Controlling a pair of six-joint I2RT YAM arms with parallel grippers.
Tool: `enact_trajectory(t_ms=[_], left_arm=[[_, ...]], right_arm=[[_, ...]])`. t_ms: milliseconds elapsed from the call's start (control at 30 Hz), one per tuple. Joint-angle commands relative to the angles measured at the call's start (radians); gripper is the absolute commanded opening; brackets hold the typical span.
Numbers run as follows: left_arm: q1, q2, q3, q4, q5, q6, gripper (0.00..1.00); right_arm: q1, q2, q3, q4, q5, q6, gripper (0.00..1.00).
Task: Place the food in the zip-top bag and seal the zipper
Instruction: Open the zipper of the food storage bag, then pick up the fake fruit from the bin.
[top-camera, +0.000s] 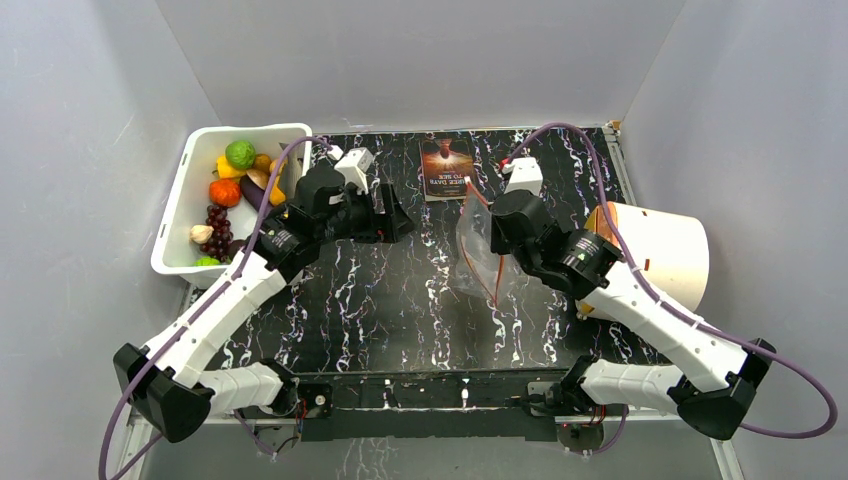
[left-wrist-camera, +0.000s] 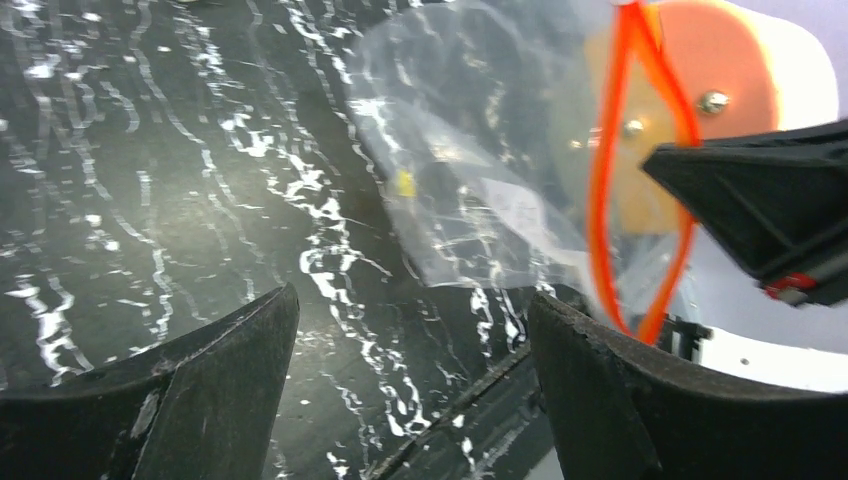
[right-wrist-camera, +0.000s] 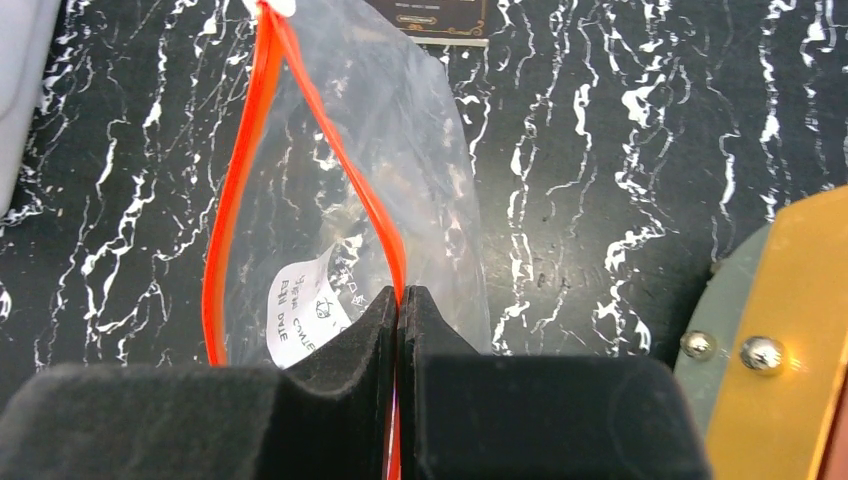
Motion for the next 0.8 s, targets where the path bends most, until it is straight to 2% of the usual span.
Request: enact_trajectory(t_ms=[0,133,267,433,767], left_arm=[[-0.003,-0.019,0.041,-0.089,-0.206,0.068,0.83],[0.007,0.022,0.102,-0.197,-0.403,0.075,0.83],[0.065,0.049,0.126,-0.235,-0.460,0.094,0.82],[0.266,0.053,0.105,-0.224,-0.417,0.076,0.80],[0.518,0.152,0.133,-0.248,-0.411,0.102,0.73]], right_arm=[[-0.003,-0.024,0.107,-0.062,0.080,-0.005,0.00],[-0.003,-0.004,0.141,-0.094,0.088,0.017,0.00],[-0.003,0.035,0.105,-0.044,0.080,0.012,0.00],[-0.003,0.083,0.036,0.071,0.015,-0.012,0.00],[-0.003,0.097,-0.026,0.144,-0.093,-0.042,0.00]])
